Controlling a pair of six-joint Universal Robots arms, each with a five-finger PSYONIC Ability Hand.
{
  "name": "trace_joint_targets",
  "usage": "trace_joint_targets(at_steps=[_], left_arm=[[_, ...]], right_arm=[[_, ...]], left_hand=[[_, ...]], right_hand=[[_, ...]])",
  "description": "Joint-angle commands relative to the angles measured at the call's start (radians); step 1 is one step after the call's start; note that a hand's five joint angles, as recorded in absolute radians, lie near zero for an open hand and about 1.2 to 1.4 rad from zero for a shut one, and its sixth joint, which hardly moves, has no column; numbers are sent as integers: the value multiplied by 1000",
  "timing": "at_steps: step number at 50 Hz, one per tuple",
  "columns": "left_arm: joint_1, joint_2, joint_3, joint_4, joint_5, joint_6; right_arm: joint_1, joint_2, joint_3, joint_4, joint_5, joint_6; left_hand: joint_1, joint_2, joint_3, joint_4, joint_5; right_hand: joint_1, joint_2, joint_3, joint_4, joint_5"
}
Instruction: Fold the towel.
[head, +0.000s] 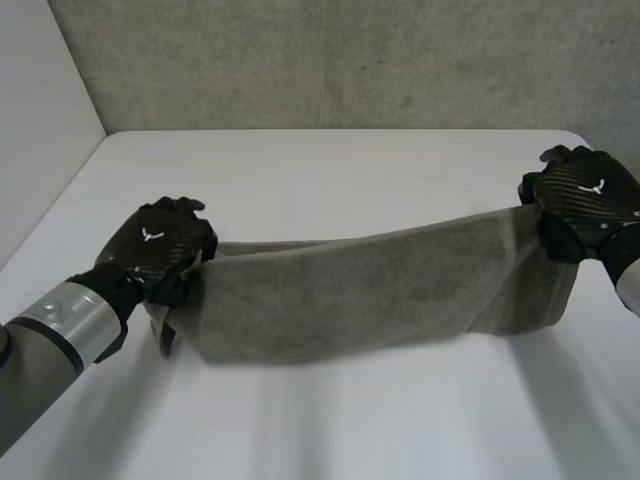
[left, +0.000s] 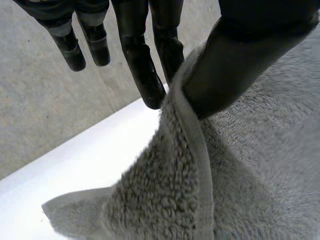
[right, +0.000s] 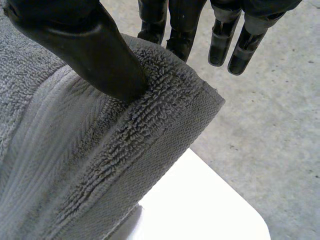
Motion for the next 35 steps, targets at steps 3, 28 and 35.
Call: trace_joint_targets(at_steps=[3,28,35], left_arm=[[6,-65,2,27,-6,5],[110,-111,-28,77,-85,11],[114,-93,-41,75,-83,11]], right_arm=[[-42,-4,-4,3,-3,5],[-49,-16,1,3,-3,5],[-50,-15,0,0,-1,3]], left_hand=[[-121,-119,-45,-56,-126],[-121,-119,-45,-56,-126],[-121,-119,-45,-56,-126]], right_hand=[[78,90,-32,-53,66],[78,90,-32,-53,66],[78,90,-32,-53,66]])
